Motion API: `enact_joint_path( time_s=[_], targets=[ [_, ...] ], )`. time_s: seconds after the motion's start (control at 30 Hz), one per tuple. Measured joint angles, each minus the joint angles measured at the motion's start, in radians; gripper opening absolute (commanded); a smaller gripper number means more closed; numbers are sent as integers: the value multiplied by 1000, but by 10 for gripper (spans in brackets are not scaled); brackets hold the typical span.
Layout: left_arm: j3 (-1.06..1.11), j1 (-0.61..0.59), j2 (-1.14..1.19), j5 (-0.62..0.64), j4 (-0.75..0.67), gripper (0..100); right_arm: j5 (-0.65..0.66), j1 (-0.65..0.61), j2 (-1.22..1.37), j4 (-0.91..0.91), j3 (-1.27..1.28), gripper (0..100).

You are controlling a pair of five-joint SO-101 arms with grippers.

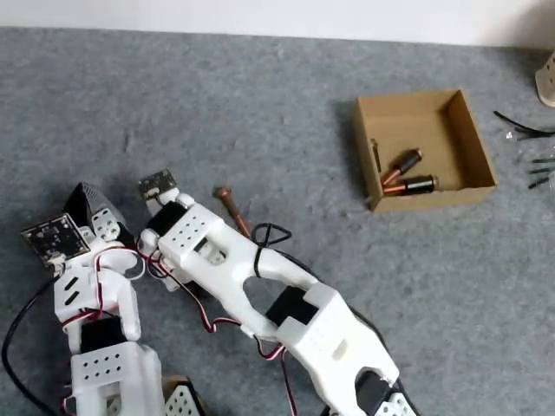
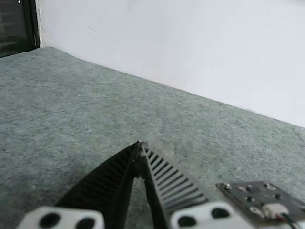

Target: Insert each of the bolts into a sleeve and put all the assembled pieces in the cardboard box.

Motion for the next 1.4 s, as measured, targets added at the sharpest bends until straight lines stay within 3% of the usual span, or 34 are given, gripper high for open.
enact_joint_path(
  time_s=[0.17,0.3,0.73,1.13,1.4],
  targets=[
    [0,-2,0,0,0,7,-11,0,0,-2,11,141],
    [0,-2,0,0,0,7,-11,0,-2,-2,25,1],
    [0,-2,0,0,0,7,-11,18,-2,40,32,3],
    [0,14,0,0,0,7,164,333,-199,178,-41,3],
    [0,189,0,0,0,7,235,509,-402,183,80,3]
  ],
)
